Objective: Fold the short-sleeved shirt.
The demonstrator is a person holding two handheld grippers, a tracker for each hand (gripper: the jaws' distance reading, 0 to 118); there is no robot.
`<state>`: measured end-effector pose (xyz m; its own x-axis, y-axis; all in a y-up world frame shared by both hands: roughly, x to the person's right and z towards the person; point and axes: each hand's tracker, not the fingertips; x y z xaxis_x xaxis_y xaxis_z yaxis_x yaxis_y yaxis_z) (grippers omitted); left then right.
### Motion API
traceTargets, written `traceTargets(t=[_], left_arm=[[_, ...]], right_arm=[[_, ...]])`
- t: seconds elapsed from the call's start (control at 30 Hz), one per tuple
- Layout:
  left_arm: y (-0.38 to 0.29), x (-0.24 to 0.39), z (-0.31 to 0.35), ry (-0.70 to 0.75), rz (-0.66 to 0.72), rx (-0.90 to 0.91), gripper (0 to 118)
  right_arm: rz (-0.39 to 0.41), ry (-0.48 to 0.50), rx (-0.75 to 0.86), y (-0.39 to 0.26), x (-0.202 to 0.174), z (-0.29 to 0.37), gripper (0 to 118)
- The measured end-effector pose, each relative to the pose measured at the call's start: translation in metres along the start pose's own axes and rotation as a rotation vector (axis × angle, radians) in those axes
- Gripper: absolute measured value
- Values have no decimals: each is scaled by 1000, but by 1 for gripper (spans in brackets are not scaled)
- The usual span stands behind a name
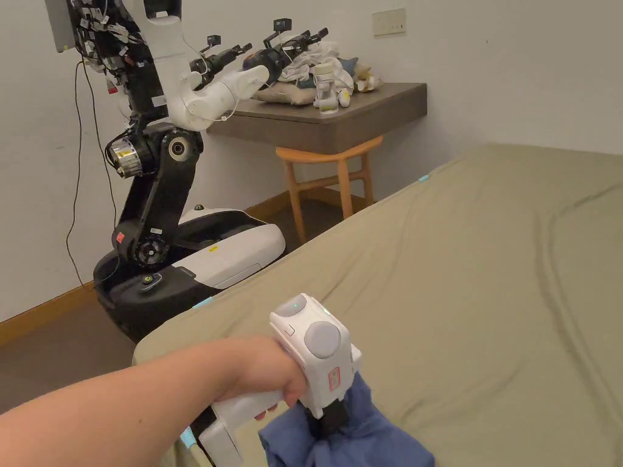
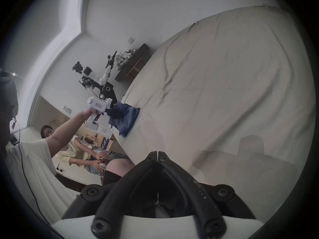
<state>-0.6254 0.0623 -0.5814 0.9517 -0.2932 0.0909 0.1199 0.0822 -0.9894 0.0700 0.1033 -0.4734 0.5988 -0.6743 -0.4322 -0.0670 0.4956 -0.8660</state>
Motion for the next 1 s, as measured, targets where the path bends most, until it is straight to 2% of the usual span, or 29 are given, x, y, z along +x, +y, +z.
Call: traceTargets(t=[0.07,0.13,0.3,0.37,0.4,0.43,0.47,0.5,0.53,0.57,0.67,0.73,0.77,0.8,0.83,0.87,0.93,1.0], left_arm=[[1,-41,-16,100,55,-31,26],[3,-68,-24,113,123,-38,26],[2,-83,-33,129,81,-47,28],[1,-79,-39,167,55,-69,44],[3,-82,-43,207,37,-62,61],[3,-84,-43,256,25,-46,91],[4,-89,-38,301,27,-18,113],[6,-93,-32,314,66,17,113],[5,-95,-17,310,129,50,118],[10,-96,-3,260,190,97,118],[14,-101,27,295,454,199,115],[15,-76,37,279,483,254,112],[17,-58,40,260,464,279,101],[19,-39,40,246,432,295,78],[21,-14,41,248,409,309,36],[23,12,42,256,392,340,13],[27,64,52,190,367,436,1],[30,128,59,148,345,460,0]], right_arm=[[29,-14,-27,3,-3,-5,0],[48,-40,-38,6,-7,-7,0],[46,-74,-37,10,-6,-4,0],[52,-97,-29,12,-5,-2,0],[49,-100,-22,13,-5,-2,0],[43,-101,-13,14,-5,-2,0],[43,-93,-6,15,-5,-2,0],[55,-85,-5,15,-6,-2,0],[70,-86,-7,15,-9,-2,0],[95,-91,-12,15,-11,-3,0],[201,-174,-44,10,-7,-6,0],[224,-265,-70,6,-5,-12,0],[229,-303,-73,3,1,-12,0],[228,-326,-76,0,6,-11,0],[231,-352,-74,-2,9,-10,0],[226,-375,-69,-4,13,-7,0],[224,-401,-62,-8,19,2,0],[250,-457,-50,-12,23,13,0]])
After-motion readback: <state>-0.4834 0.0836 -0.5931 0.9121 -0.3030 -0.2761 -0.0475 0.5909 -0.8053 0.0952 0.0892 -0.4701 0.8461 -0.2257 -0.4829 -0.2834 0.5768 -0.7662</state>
